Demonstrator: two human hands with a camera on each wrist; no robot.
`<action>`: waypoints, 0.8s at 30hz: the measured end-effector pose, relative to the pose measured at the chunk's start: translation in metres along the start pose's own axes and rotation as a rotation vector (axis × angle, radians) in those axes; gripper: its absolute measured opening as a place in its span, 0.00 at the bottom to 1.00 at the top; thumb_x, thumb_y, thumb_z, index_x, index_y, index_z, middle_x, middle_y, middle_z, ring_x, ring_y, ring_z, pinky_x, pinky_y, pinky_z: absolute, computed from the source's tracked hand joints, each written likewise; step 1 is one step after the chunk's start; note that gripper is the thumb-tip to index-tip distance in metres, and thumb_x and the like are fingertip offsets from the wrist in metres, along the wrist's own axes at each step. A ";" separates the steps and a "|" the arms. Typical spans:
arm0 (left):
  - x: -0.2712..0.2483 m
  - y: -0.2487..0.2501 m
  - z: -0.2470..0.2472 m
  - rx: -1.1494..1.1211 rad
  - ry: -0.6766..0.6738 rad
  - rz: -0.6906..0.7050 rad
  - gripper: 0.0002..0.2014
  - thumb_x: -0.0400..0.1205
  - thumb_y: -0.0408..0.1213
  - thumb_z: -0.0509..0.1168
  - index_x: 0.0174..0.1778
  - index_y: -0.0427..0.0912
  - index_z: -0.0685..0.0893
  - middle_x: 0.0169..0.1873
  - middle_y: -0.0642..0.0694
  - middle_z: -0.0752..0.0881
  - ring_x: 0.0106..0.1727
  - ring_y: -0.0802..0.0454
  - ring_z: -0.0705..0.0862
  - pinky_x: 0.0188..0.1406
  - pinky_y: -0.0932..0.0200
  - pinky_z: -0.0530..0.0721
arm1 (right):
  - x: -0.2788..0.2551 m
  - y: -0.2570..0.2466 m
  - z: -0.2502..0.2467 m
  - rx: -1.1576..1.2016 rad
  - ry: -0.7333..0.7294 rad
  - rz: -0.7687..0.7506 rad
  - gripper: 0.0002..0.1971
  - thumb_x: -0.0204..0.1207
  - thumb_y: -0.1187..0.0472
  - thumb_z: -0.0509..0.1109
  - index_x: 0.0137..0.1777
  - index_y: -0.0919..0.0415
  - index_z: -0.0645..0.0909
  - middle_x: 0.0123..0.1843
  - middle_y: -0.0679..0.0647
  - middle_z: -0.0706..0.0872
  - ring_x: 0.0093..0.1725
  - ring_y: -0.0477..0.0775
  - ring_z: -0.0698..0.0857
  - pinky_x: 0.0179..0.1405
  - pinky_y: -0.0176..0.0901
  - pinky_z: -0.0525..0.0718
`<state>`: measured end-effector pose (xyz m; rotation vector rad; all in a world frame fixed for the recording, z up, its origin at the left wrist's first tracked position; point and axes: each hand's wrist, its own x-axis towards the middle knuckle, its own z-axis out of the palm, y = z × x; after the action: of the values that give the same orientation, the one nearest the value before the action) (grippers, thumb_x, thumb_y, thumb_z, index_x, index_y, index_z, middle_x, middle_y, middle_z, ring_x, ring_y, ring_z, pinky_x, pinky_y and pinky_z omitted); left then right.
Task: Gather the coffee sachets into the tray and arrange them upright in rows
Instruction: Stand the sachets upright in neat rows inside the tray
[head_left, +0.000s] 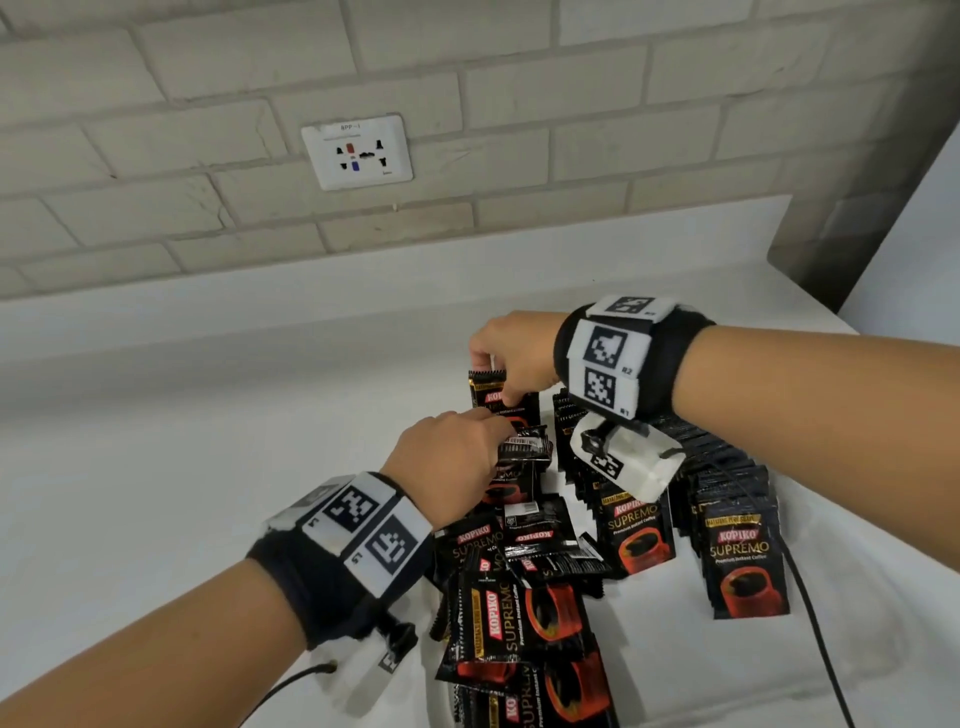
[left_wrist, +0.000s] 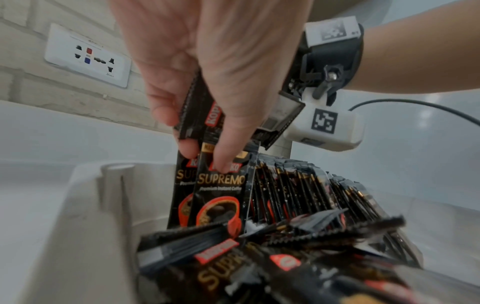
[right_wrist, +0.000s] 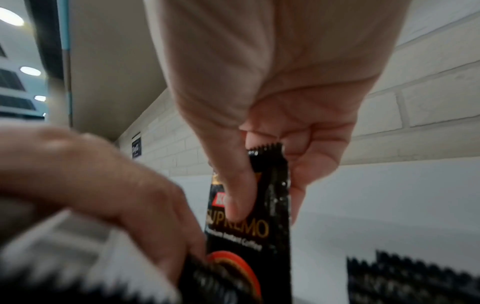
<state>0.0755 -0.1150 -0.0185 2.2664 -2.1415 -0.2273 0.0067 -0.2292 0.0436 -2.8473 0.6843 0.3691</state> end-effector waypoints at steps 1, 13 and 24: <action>0.000 0.001 -0.001 -0.010 0.005 -0.003 0.16 0.83 0.35 0.57 0.67 0.50 0.75 0.61 0.50 0.80 0.56 0.45 0.81 0.51 0.48 0.81 | 0.003 -0.001 0.004 -0.033 -0.026 -0.016 0.19 0.73 0.64 0.72 0.65 0.63 0.77 0.63 0.55 0.82 0.50 0.51 0.78 0.32 0.35 0.71; -0.007 0.000 -0.008 -0.143 0.043 -0.078 0.20 0.82 0.36 0.61 0.70 0.52 0.74 0.68 0.52 0.71 0.57 0.50 0.80 0.50 0.53 0.81 | 0.014 0.016 0.006 0.140 -0.146 0.030 0.20 0.70 0.61 0.76 0.62 0.62 0.78 0.58 0.58 0.85 0.36 0.50 0.83 0.34 0.30 0.83; -0.001 0.003 -0.007 -0.174 0.056 -0.108 0.21 0.80 0.37 0.65 0.70 0.50 0.75 0.59 0.47 0.71 0.49 0.47 0.80 0.49 0.52 0.82 | 0.015 0.018 0.017 0.226 -0.079 -0.006 0.10 0.72 0.67 0.73 0.54 0.64 0.83 0.50 0.62 0.89 0.29 0.47 0.83 0.33 0.31 0.83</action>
<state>0.0730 -0.1147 -0.0111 2.2627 -1.8944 -0.3329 0.0081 -0.2472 0.0209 -2.6065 0.6573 0.3758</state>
